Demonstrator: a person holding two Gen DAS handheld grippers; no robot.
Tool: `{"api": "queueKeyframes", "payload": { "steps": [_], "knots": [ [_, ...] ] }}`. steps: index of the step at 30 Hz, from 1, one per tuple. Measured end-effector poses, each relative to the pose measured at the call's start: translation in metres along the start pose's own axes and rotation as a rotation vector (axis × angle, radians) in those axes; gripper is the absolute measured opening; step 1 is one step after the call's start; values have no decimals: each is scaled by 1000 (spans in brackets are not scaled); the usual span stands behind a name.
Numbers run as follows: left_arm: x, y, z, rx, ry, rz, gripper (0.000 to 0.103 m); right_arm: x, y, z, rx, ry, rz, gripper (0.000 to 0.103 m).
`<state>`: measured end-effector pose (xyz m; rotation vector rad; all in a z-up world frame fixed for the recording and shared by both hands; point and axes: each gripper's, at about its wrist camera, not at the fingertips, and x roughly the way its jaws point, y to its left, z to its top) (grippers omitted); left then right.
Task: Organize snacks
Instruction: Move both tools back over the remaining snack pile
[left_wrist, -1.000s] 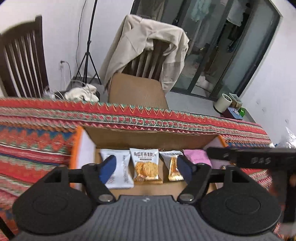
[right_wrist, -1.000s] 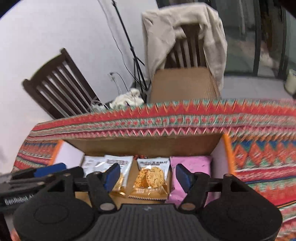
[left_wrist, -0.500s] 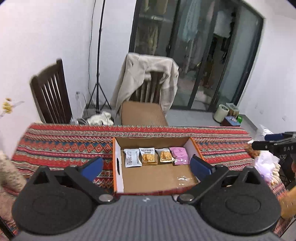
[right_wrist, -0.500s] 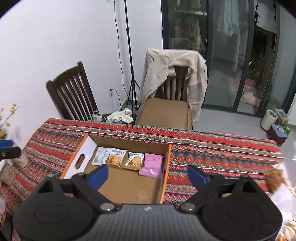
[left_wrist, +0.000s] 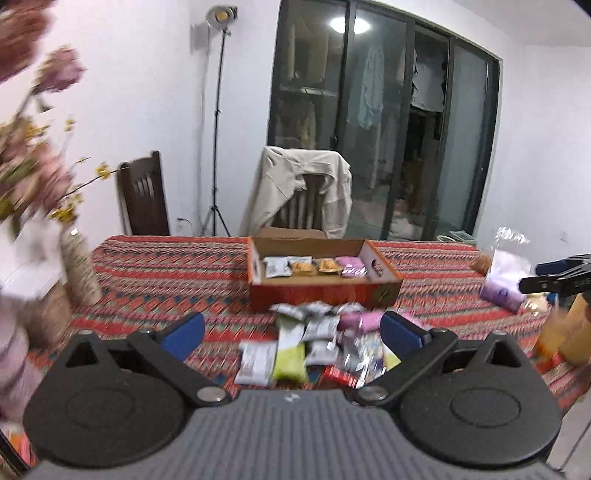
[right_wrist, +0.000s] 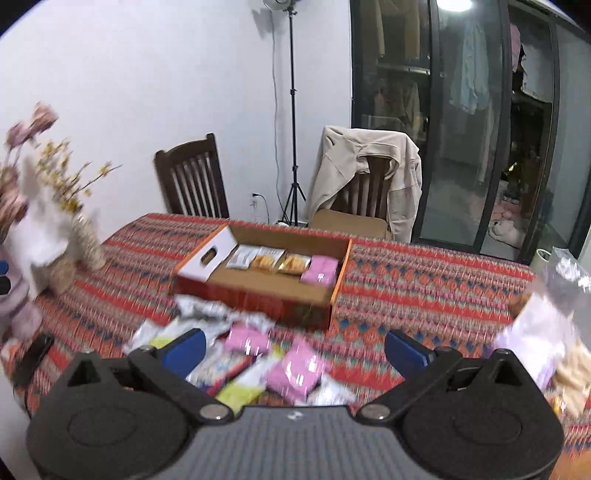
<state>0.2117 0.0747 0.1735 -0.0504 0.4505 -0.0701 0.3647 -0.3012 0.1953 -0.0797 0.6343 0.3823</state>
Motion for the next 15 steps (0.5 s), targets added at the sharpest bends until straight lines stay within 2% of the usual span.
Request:
{"api": "queueKeyframes", "payload": {
  "steps": [6, 10, 15],
  "knots": [
    [-37, -4, -87, -65, -46, 4, 103, -35, 19, -102, 25, -78, 66, 103],
    [-45, -12, -128, -55, -69, 7, 103, -37, 36, -162, 6, -116, 7, 103],
    [-29, -16, -150, -36, 7, 31, 103, -23, 45, -221, 71, -132, -53, 103]
  ]
}}
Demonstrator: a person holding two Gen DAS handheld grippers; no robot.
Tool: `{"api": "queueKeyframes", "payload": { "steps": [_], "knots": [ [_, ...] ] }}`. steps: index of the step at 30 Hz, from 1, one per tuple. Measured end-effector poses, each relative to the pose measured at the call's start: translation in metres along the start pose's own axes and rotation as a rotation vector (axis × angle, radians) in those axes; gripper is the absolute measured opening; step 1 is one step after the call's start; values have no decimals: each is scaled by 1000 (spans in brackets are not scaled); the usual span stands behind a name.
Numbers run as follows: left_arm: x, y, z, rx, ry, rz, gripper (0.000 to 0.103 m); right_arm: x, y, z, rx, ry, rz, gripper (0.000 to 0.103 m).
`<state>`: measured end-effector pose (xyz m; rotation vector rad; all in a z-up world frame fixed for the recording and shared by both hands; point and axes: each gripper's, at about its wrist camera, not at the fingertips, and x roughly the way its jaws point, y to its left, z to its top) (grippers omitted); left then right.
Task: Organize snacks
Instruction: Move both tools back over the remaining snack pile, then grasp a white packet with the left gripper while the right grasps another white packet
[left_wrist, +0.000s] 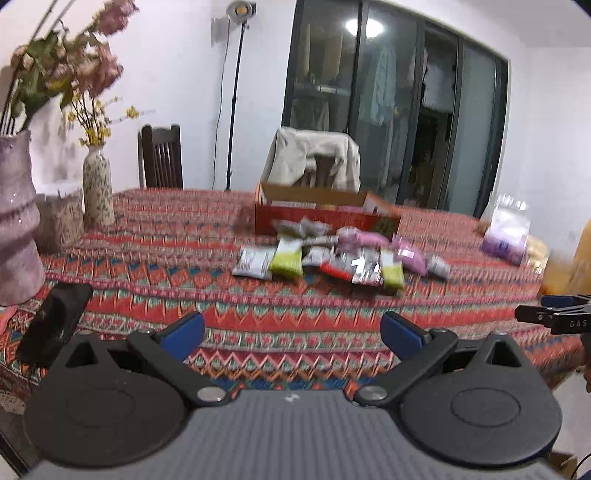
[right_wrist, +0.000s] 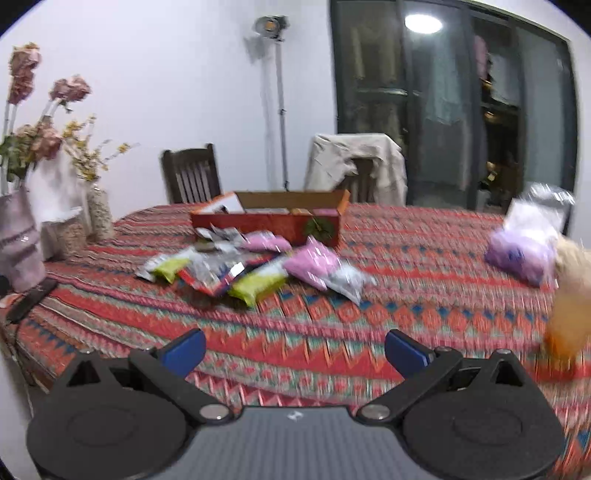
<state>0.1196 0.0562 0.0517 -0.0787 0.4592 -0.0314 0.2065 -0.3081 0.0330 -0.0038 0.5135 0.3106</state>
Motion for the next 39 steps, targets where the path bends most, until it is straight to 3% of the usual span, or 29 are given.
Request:
{"api": "queueKeyframes", "payload": {
  "steps": [4, 10, 15, 20, 23, 27, 31, 34, 39],
  "knots": [
    [16, 2, -1, -6, 26, -4, 103, 11, -1, -22, 13, 9, -54, 103],
    [47, 5, 6, -20, 53, -12, 103, 24, 9, -27, -84, -19, -110, 103],
    [90, 16, 13, -77, 96, 57, 103, 44, 12, -20, -111, 0, -91, 102],
    [131, 27, 23, -90, 104, 76, 103, 70, 8, -3, -75, 5, -29, 96],
    [156, 33, 33, -52, 101, 76, 97, 90, 8, 8, -75, 8, -36, 95],
    [195, 43, 48, -6, 99, 89, 79, 118, 6, 23, -78, 18, -32, 94],
    [242, 59, 60, 4, 142, 98, 69, 146, 4, 38, -93, 25, -33, 91],
    [273, 63, 65, 19, 184, 89, 68, 168, 1, 50, -104, 34, -27, 82],
    [298, 53, 59, 73, 206, 38, 69, 206, -11, 70, -82, 42, -37, 81]
  ]
}}
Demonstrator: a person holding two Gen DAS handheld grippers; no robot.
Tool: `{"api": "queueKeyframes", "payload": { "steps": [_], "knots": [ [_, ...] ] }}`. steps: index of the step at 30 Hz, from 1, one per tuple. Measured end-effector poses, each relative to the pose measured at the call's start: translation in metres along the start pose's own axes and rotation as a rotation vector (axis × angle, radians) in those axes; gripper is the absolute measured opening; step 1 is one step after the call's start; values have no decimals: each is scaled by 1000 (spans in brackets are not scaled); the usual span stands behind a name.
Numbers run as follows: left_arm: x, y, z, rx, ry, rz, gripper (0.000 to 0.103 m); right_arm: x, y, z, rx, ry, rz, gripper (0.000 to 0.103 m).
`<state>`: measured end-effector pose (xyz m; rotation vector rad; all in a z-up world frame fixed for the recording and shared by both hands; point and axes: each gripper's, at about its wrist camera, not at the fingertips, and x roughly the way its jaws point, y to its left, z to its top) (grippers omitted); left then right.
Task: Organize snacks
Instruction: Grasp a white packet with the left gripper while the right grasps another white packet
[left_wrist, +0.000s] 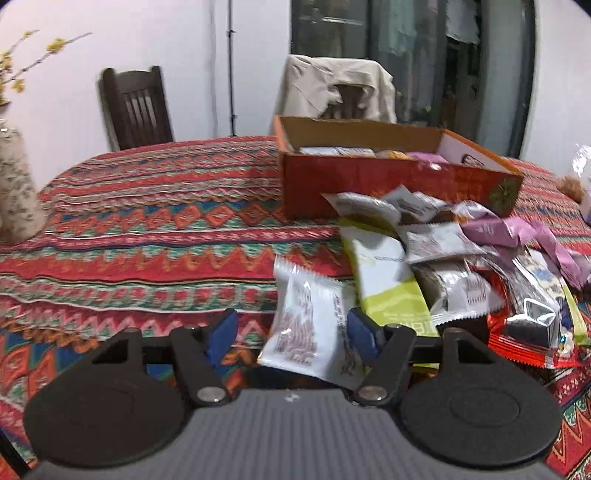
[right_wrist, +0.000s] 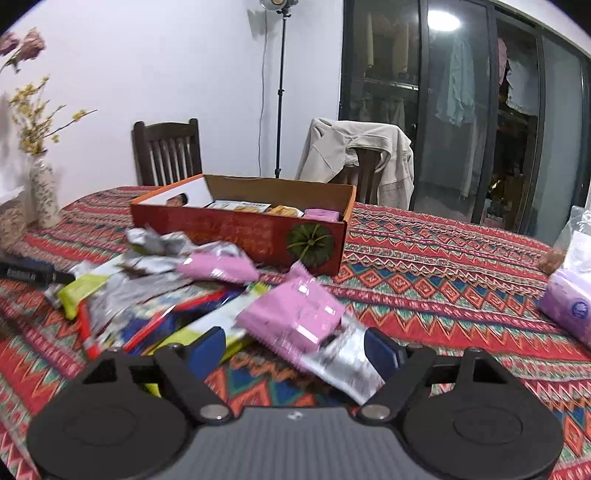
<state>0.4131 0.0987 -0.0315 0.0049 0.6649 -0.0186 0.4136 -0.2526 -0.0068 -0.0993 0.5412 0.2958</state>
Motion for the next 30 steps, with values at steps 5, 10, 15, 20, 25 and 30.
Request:
{"api": "queueKeyframes", "payload": {
  "steps": [5, 10, 15, 20, 25, 30],
  "knots": [
    [7, -5, -4, 5, 6, 4, 76, 40, -20, 12, 133, 32, 39, 74],
    [2, 1, -5, -23, -13, 2, 43, 54, -24, 12, 135, 29, 39, 72],
    [-11, 11, -10, -93, -13, 29, 41, 39, -36, 6, 121, 46, -74, 72],
    [-39, 7, -19, -106, -33, 46, 41, 35, -47, -15, 178, 85, -101, 45],
    [-75, -1, -30, -136, -59, 39, 41, 19, -44, -27, 159, 104, -100, 42],
    [-107, -9, -38, -145, -79, 23, 41, -13, -32, -37, 129, 82, -88, 42]
  ]
}}
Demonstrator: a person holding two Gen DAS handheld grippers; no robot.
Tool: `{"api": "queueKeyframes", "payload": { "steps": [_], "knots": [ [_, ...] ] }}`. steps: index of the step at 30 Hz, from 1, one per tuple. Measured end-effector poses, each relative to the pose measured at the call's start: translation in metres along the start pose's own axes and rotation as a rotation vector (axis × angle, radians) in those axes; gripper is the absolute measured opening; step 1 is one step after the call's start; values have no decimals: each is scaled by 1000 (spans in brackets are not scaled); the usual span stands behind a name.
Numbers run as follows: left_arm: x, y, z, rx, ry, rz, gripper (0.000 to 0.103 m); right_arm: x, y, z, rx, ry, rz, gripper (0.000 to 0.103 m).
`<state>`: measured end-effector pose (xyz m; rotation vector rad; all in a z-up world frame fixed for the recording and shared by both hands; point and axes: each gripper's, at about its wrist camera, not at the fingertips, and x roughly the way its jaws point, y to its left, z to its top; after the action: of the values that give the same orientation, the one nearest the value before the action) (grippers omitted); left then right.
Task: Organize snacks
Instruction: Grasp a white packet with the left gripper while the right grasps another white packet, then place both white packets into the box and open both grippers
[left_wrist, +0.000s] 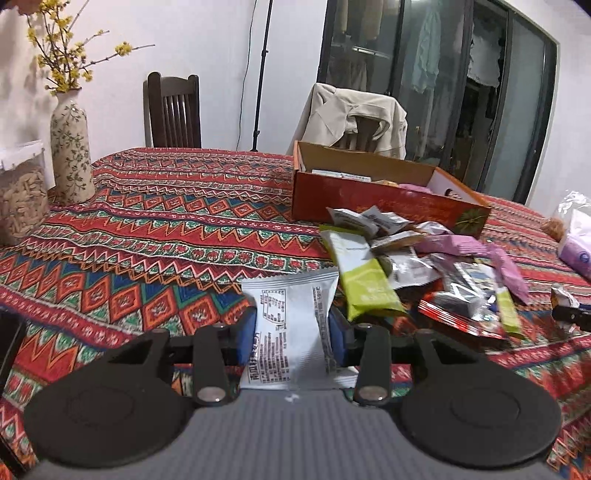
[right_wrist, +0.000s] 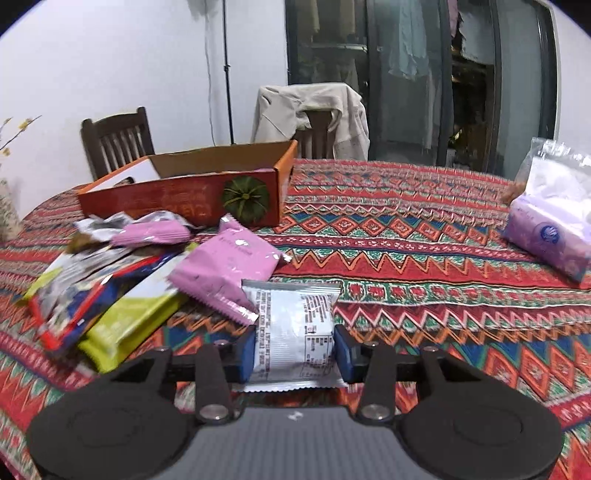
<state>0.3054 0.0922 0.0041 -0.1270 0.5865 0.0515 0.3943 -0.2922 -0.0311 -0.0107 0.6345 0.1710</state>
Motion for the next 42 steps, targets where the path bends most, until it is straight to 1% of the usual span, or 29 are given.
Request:
{"api": "queueKeyframes", "payload": {
  "steps": [3, 7, 10, 12, 14, 16, 17, 19, 21, 23, 24, 25, 28, 30, 33, 35, 37, 39, 40, 42],
  "knots": [
    [-11, -3, 0, -9, -11, -9, 41, -21, 0, -5, 2, -12, 19, 42],
    [-24, -11, 7, -8, -41, -48, 41, -42, 1, -8, 8, -29, 37, 42],
    [-32, -17, 18, 5, -78, -86, 41, -56, 2, -2, 7, -61, 60, 42],
    [-36, -21, 32, 16, -103, -108, 41, -65, 4, 8, -3, -96, 80, 42],
    [-37, -26, 53, 42, -146, -140, 41, -73, 6, 22, -16, -128, 106, 42],
    [-33, -31, 81, 66, -181, -180, 41, -77, 7, 41, -30, -156, 135, 42],
    [-27, -33, 99, 78, -184, -198, 41, -77, 8, 55, -39, -174, 153, 42],
    [-14, -38, 129, 92, -189, -210, 41, -73, 11, 82, -45, -202, 186, 42],
    [5, -42, 161, 105, -186, -225, 41, -61, 14, 118, -31, -215, 241, 42],
    [29, -47, 184, 123, -178, -227, 41, -44, 18, 153, -14, -208, 292, 42],
    [44, -51, 195, 129, -167, -210, 41, -34, 21, 169, -9, -197, 311, 42],
    [64, -54, 207, 134, -136, -198, 41, -20, 24, 188, 4, -181, 332, 42],
    [120, -59, 229, 139, -66, -178, 41, 28, 40, 234, 19, -109, 370, 42],
    [160, -60, 237, 134, -16, -169, 41, 66, 55, 253, 21, -42, 390, 42],
    [220, -63, 240, 138, 65, -152, 41, 135, 90, 267, -7, 91, 376, 42],
    [255, -63, 238, 160, 104, -138, 41, 182, 114, 266, -31, 189, 355, 42],
    [287, -59, 236, 172, 144, -111, 42, 224, 132, 262, -43, 266, 337, 42],
    [309, -50, 233, 152, 182, -96, 44, 255, 146, 257, -53, 317, 310, 42],
    [316, -46, 235, 142, 195, -94, 48, 271, 152, 256, -52, 345, 298, 42],
    [324, -41, 235, 111, 208, -94, 53, 291, 161, 255, -40, 377, 288, 44]
  ]
}}
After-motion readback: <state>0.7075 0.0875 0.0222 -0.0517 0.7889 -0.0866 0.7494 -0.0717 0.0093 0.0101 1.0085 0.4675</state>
